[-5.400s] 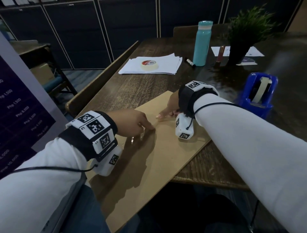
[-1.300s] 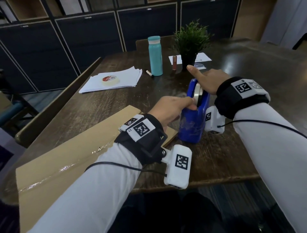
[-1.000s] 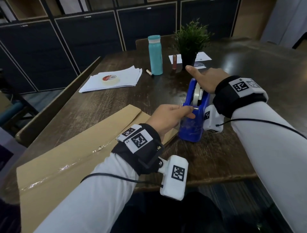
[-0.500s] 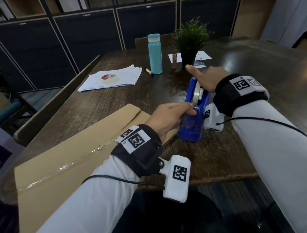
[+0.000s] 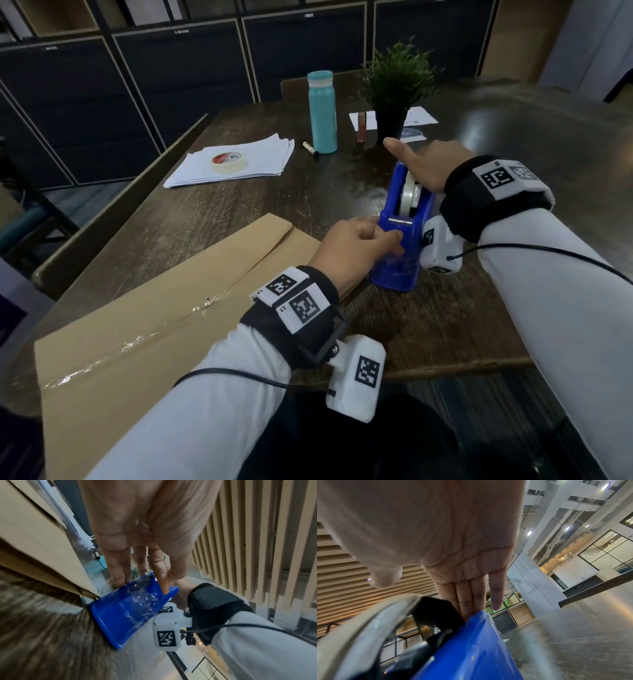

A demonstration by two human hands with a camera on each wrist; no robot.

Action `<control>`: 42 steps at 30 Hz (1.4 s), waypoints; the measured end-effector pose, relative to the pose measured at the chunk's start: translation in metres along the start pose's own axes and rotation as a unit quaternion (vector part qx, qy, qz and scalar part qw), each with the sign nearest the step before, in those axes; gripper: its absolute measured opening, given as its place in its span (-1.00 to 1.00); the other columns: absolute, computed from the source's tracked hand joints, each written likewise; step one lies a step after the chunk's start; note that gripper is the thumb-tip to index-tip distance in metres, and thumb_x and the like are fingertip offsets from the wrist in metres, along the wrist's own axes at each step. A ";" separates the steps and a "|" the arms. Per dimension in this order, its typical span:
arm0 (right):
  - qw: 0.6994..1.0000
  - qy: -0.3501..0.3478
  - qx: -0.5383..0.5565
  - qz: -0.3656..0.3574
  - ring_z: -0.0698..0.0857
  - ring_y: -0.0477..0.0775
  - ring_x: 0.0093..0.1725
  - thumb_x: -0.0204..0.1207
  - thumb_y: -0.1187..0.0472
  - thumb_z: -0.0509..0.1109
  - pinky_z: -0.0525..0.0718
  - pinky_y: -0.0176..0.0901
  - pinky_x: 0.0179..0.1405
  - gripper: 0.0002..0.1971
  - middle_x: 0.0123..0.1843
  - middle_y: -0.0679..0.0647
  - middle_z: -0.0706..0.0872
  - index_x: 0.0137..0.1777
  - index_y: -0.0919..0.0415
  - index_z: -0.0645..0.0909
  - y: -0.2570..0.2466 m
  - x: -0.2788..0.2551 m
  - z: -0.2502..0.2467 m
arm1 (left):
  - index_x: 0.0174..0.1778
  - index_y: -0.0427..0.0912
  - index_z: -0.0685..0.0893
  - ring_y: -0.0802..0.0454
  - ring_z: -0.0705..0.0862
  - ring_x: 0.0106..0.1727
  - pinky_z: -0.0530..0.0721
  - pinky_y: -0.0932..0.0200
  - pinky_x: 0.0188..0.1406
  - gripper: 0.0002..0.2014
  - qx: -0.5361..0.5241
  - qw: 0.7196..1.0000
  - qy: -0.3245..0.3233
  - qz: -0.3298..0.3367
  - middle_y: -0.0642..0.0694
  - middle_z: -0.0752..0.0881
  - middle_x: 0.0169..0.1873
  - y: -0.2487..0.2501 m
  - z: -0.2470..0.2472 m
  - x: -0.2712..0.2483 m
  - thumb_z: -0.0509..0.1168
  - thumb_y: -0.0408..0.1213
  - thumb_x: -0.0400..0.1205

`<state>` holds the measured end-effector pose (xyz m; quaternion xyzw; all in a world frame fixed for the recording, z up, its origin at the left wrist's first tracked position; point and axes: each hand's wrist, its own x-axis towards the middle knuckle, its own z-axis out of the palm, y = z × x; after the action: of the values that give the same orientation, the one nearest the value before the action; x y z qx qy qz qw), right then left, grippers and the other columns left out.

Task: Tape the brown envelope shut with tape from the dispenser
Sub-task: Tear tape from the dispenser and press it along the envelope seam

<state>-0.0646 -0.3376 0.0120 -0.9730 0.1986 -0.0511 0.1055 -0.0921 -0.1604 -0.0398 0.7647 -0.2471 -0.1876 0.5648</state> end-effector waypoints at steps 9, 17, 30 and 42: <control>1.000 -0.010 0.005 0.008 0.54 0.09 -0.35 0.51 -0.47 -0.34 0.43 -0.06 -0.13 -0.04 -0.28 0.21 0.63 -0.15 0.34 0.66 -0.002 -0.003 -0.001 | -0.25 -0.23 0.78 0.38 0.52 0.17 0.41 0.14 0.28 -0.81 0.146 0.986 -0.080 0.008 0.16 0.70 0.04 0.009 -0.017 -0.002 0.35 -0.24 0.61; 0.998 -0.041 0.035 -0.016 0.59 0.26 0.27 0.53 -0.45 -0.21 0.44 0.04 0.23 -0.12 0.35 0.29 0.62 0.37 0.27 0.53 -0.001 -0.009 -0.007 | -0.29 -0.02 0.78 0.40 0.64 0.14 0.55 0.12 0.31 -0.72 0.205 0.976 -0.006 0.069 0.21 0.71 0.17 0.014 -0.089 -0.028 0.26 -0.07 0.66; 0.954 -0.014 0.147 -0.260 0.66 -0.11 0.07 0.63 0.04 0.30 0.48 -0.31 -0.01 -0.78 0.05 -0.09 0.72 0.15 0.06 0.72 -0.090 -0.081 -0.022 | -0.17 -0.03 0.78 0.49 0.56 0.26 0.46 0.42 0.22 -0.91 0.201 0.975 0.054 0.080 0.30 0.61 0.27 -0.004 -0.153 -0.071 0.44 -0.12 0.49; 0.898 -0.129 0.329 -0.263 0.72 0.08 0.03 0.55 0.09 0.40 0.67 -0.05 0.12 -0.80 0.04 0.12 0.81 0.03 0.15 0.78 -0.139 -0.092 0.016 | -0.16 -0.09 0.80 0.42 0.54 0.34 0.46 0.34 0.40 -0.90 0.190 0.974 0.071 0.104 0.16 0.60 0.29 -0.014 -0.165 -0.090 0.48 -0.19 0.45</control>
<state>-0.0938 -0.1731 0.0226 -0.8977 -0.1077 -0.0140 0.4271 -0.0692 0.0235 -0.0041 0.8395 -0.3157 -0.0225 0.4417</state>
